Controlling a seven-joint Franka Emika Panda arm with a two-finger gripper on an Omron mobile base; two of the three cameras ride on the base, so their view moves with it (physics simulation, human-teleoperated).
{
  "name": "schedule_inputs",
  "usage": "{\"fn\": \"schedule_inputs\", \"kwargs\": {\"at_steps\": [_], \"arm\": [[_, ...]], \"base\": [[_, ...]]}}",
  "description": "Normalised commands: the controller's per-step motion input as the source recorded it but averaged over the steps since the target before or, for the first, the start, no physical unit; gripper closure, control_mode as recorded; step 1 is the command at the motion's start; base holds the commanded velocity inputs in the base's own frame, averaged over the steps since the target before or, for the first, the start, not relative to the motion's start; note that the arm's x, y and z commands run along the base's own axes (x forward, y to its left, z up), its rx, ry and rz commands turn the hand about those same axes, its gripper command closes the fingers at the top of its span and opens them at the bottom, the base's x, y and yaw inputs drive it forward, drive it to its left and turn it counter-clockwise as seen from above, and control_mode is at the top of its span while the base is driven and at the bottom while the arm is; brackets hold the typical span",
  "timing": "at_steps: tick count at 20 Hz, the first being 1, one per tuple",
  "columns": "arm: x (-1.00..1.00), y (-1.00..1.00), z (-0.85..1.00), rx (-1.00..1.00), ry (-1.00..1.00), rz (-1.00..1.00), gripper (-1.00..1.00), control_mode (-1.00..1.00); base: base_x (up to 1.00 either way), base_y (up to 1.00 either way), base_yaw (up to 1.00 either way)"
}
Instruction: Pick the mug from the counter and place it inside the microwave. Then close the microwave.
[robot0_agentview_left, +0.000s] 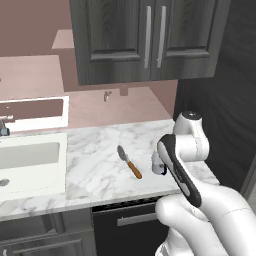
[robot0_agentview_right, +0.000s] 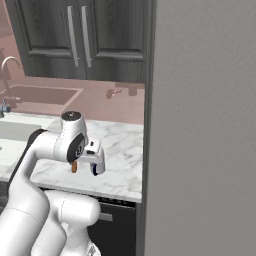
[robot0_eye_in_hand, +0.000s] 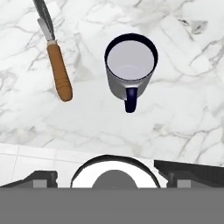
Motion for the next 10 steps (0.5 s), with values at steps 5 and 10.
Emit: {"fn": "schedule_inputs", "kwargs": {"at_steps": [5,10], "arm": [[0.03,0.0,-0.16,0.0,0.0,0.0,-1.0,-1.0],[0.13,0.0,0.0,-0.03,0.0,0.0,-1.0,-1.0]], "base": [[0.0,0.0,0.0],[0.0,0.0,0.0]]}}
